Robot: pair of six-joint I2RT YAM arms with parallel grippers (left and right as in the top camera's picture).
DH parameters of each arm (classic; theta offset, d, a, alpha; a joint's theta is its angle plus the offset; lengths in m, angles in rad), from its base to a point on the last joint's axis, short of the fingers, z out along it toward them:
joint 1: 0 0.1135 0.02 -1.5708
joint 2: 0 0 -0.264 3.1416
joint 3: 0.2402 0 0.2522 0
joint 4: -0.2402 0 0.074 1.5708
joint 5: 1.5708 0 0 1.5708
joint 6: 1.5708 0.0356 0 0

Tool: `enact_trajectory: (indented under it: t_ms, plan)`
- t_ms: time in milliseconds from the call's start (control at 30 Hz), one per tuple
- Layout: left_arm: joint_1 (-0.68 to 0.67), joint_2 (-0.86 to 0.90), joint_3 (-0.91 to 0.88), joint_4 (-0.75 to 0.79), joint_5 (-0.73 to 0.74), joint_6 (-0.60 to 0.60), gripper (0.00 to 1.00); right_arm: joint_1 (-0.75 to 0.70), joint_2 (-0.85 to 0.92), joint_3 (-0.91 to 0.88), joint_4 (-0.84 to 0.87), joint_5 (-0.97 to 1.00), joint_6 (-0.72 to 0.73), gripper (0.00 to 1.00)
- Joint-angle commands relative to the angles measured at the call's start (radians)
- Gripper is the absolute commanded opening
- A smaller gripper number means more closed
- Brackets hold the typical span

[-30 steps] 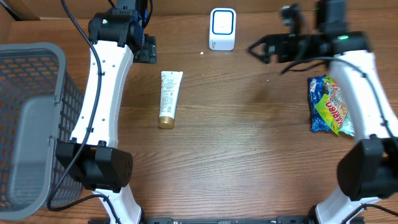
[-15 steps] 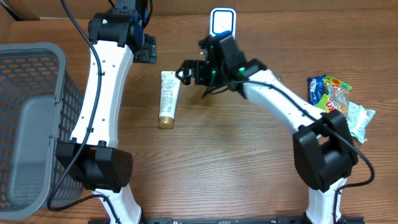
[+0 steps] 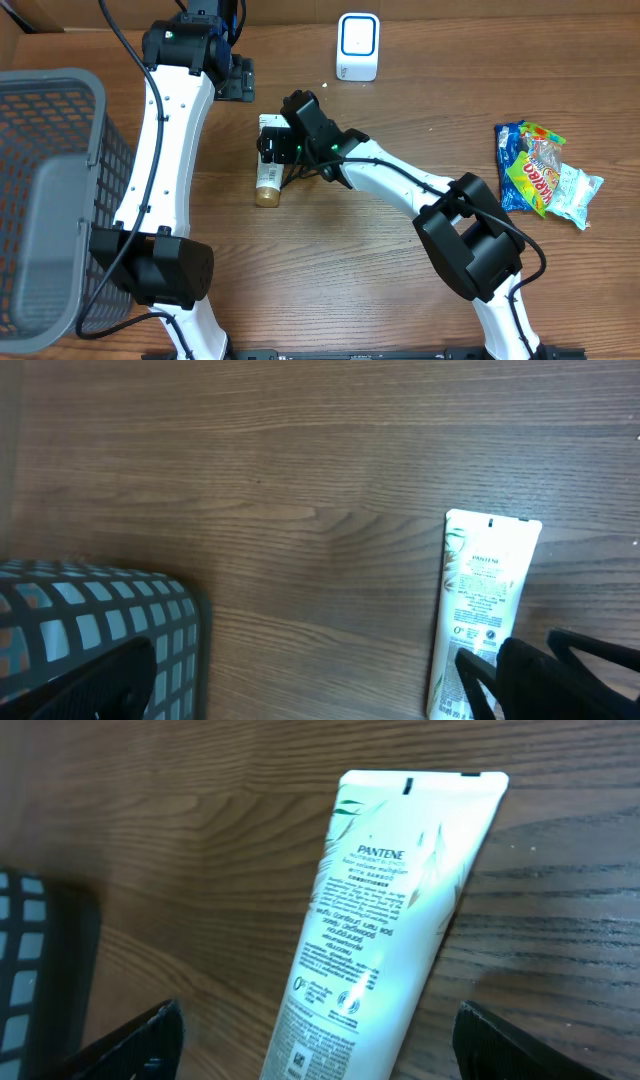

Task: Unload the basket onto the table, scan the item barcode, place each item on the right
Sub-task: 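Move the right gripper left over the white Pantene tube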

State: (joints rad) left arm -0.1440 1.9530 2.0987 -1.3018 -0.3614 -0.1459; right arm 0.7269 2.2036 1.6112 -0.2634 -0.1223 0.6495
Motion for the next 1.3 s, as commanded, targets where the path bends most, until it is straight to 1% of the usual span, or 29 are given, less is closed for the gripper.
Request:
enact_trajectory:
  t_ms: [0, 133, 300, 333, 533, 667, 833, 867, 967, 1067, 1133, 1267]
  plan:
    - [-0.006, 0.009, 0.050, -0.018, -0.008, -0.024, 1.00, -0.002, 0.044, -0.002, 0.024, 0.054, 0.063, 0.86]
    - [-0.006, 0.008, 0.198, -0.093, -0.015, -0.020, 1.00, -0.002, 0.076, -0.002, 0.037, 0.052, 0.089, 0.82]
    - [-0.006, 0.008, 0.363, -0.169, -0.011, -0.018, 1.00, -0.002, 0.109, -0.002, 0.062, 0.051, 0.130, 0.81]
    - [-0.007, 0.008, 0.388, -0.176, -0.008, -0.018, 1.00, -0.002, 0.115, -0.002, 0.073, 0.051, 0.137, 0.79]
    - [-0.007, 0.009, 0.389, -0.175, -0.007, -0.018, 1.00, -0.001, 0.132, -0.002, 0.090, 0.073, 0.137, 0.64]
    - [-0.007, 0.009, 0.389, -0.176, -0.007, -0.018, 0.99, 0.000, 0.161, -0.002, 0.072, 0.080, 0.136, 0.63]
    - [-0.007, 0.009, 0.389, -0.176, -0.007, -0.018, 1.00, -0.003, 0.166, 0.005, -0.083, 0.121, 0.145, 0.60]
    - [-0.007, 0.009, 0.389, -0.176, -0.007, -0.018, 0.99, -0.009, 0.164, 0.011, -0.126, 0.121, 0.172, 0.62]
    - [-0.007, 0.009, 0.389, -0.176, -0.007, -0.018, 1.00, -0.034, 0.151, 0.040, -0.277, 0.100, 0.242, 0.71]
    - [-0.007, 0.009, 0.389, -0.176, -0.007, -0.018, 1.00, -0.073, 0.121, 0.071, -0.414, 0.076, 0.241, 0.73]
    - [-0.007, 0.009, 0.389, -0.176, -0.007, -0.018, 1.00, -0.098, 0.096, 0.089, -0.488, 0.076, 0.229, 0.74]
    - [-0.007, 0.009, 0.389, -0.176, -0.007, -0.018, 1.00, -0.129, 0.037, 0.097, -0.586, 0.076, 0.120, 0.79]
